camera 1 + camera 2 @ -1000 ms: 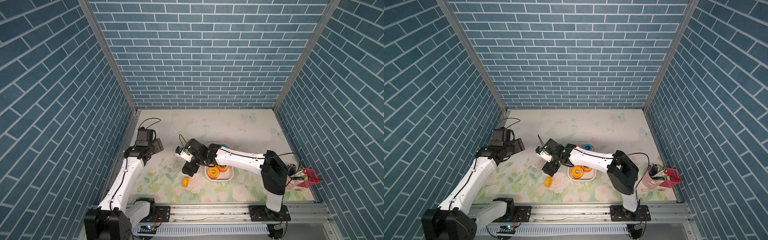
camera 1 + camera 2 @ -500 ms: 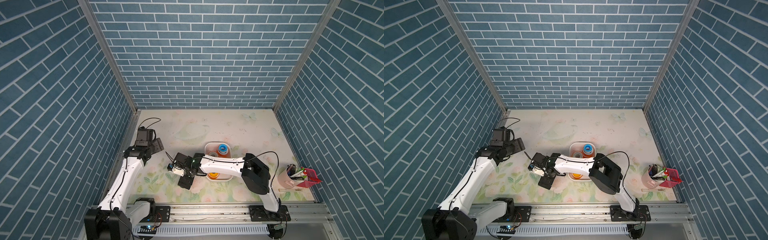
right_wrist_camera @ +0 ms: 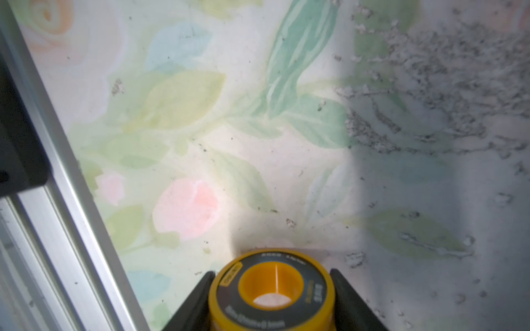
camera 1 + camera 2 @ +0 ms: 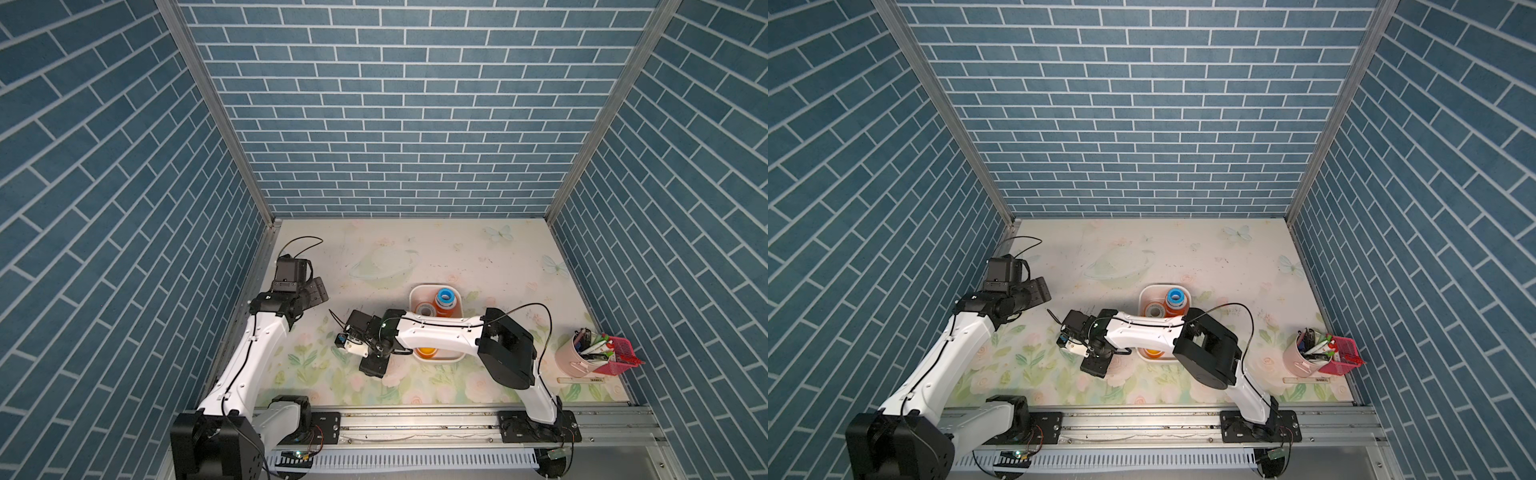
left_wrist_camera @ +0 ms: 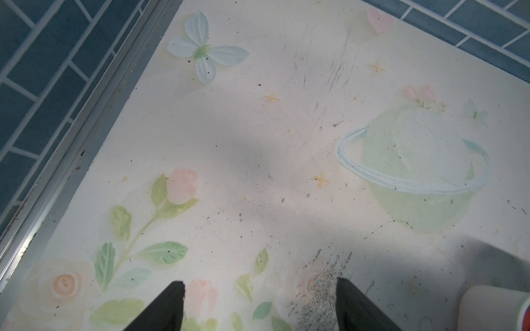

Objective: Put the sealing tape into the storage box
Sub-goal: Pick up the sealing tape at the center of the board.

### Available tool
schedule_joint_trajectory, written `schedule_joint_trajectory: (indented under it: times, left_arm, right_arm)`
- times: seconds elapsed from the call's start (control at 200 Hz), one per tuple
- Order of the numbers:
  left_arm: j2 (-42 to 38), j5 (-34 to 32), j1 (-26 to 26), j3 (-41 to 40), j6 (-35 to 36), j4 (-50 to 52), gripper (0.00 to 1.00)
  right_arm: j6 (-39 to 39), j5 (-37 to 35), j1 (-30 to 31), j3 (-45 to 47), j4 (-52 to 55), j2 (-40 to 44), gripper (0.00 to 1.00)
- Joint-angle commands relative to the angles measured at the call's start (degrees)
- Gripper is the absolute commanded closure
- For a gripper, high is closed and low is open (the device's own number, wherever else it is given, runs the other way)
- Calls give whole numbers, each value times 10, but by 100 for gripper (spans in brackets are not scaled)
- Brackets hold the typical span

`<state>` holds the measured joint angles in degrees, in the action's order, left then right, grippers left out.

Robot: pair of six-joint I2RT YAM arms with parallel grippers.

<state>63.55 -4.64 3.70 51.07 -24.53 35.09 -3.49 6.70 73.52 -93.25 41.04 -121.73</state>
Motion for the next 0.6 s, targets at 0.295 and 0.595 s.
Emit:
schedule_joint_trajectory:
  times: [0.295, 0.595]
  left_arm:
    - [3, 3, -4, -7, 8, -2, 14]
    - [5, 7, -4, -7, 8, -3, 14]
  right_arm:
    - [4, -20, -3, 1, -11, 40, 54]
    - [38, -20, -119, 147, -133, 228, 57]
